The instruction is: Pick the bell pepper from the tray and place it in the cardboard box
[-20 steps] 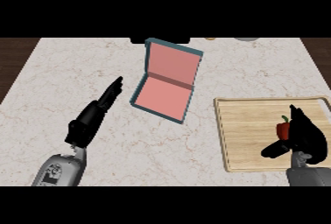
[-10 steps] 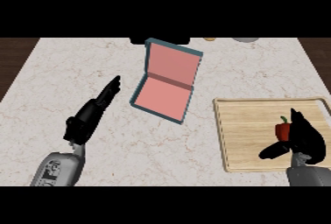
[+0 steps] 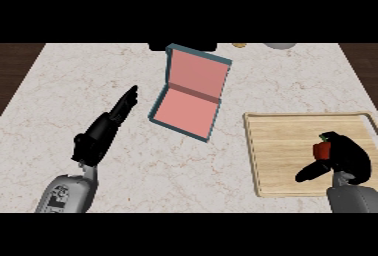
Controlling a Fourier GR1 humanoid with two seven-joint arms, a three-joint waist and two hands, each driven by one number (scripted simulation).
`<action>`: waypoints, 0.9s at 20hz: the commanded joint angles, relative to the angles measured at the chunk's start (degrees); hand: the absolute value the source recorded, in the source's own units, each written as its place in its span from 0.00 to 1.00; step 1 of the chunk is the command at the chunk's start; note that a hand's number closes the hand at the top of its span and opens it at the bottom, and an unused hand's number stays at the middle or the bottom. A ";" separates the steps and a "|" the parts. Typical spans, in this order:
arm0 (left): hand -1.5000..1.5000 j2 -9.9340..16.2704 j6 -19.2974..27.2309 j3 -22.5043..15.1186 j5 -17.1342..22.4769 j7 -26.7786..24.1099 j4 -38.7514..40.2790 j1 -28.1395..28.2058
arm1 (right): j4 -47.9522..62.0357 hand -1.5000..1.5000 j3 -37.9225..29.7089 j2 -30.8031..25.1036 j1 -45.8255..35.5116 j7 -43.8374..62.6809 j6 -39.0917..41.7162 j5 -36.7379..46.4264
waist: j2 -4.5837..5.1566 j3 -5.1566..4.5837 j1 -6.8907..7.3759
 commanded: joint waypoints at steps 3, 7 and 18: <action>0.50 -0.76 -0.49 -0.99 -0.20 3.88 -5.20 1.18 | 7.58 1.00 -0.93 -2.36 -2.27 -4.84 -1.34 1.01 | 0.54 0.80 0.31; 0.50 0.15 -0.48 2.42 -1.02 -4.20 6.04 -2.98 | 7.33 1.00 2.28 -1.18 -0.64 -5.11 -6.03 5.88 | 0.71 0.77 -0.16; 0.50 -3.24 -1.57 -3.54 -1.82 0.85 1.83 -3.42 | -1.69 1.00 37.88 14.44 -15.80 10.54 -3.91 14.33 | 1.00 0.75 6.05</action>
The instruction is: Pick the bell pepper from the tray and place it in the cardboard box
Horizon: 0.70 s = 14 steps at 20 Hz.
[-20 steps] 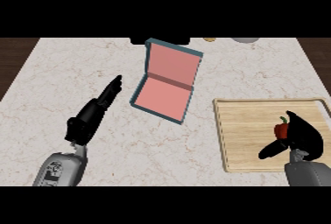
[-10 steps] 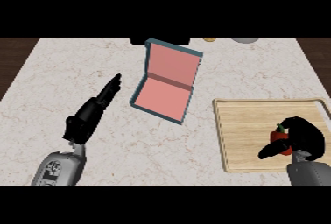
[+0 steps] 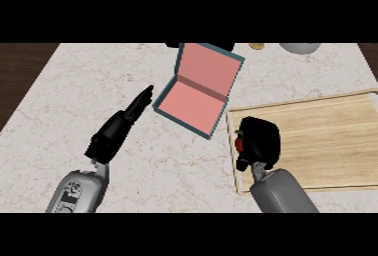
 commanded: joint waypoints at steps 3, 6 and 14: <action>0.50 -0.21 -0.91 -0.90 -0.29 -0.17 1.13 -1.22 | 1.62 1.00 19.09 3.91 -11.72 17.60 -2.50 1.68 | 0.32 0.65 1.63; 0.50 -0.39 0.08 -0.26 -0.65 -0.49 1.70 -1.11 | -2.47 1.00 26.17 3.89 -14.86 25.15 -2.65 0.48 | -0.01 0.67 0.42; 0.50 -1.53 1.08 -0.01 -0.54 -0.18 2.46 -0.29 | -11.19 1.00 32.52 3.98 -28.75 35.76 -1.69 -7.34 | -0.50 0.55 0.13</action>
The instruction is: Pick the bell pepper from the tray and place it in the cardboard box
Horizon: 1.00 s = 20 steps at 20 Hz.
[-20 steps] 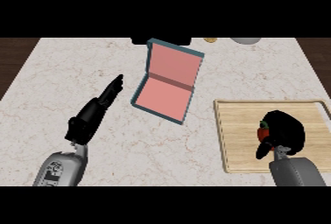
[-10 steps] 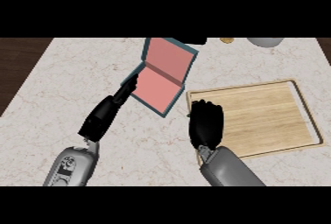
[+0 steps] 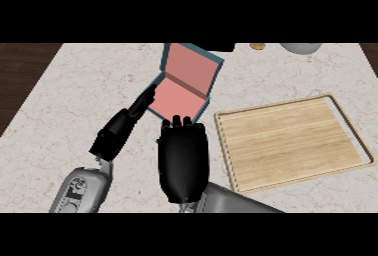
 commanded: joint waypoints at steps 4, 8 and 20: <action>0.50 0.53 -0.27 1.28 0.58 -0.66 1.88 0.37 | -5.67 1.00 2.29 1.09 -10.69 18.01 -0.99 -0.28 | -0.45 -0.07 -1.37; 0.50 1.13 -0.74 1.37 0.86 -0.79 0.02 1.25 | -5.15 1.00 -1.55 1.09 -12.88 18.39 -2.23 -0.02 | -0.56 -0.03 -1.57; 0.50 0.87 -0.04 1.16 0.09 -1.07 -0.23 2.26 | 2.26 1.00 -10.93 1.09 -21.33 18.43 -1.34 -0.61 | -0.14 -0.02 -2.34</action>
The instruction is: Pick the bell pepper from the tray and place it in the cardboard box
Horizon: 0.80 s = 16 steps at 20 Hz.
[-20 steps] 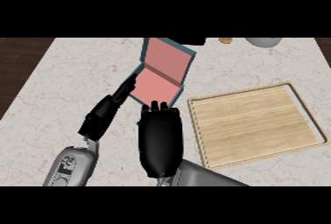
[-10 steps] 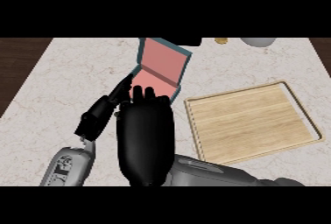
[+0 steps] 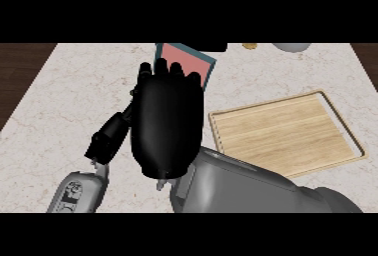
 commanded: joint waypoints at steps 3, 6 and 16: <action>0.50 -0.80 0.75 -0.86 -0.31 2.47 -3.91 0.53 | 4.57 1.00 -3.10 1.11 -4.79 14.02 -1.73 -2.40 | 0.21 0.09 0.06; 0.50 0.74 -0.26 0.59 0.15 1.76 -2.68 -0.71 | 7.88 1.00 -7.20 1.12 -9.78 12.84 -2.75 -4.08 | 0.47 0.06 0.09; 0.50 0.68 0.08 0.51 -0.39 -0.21 -2.53 2.36 | 22.86 1.00 -11.48 1.13 -10.25 6.50 -8.16 -1.52 | 0.80 0.09 -0.87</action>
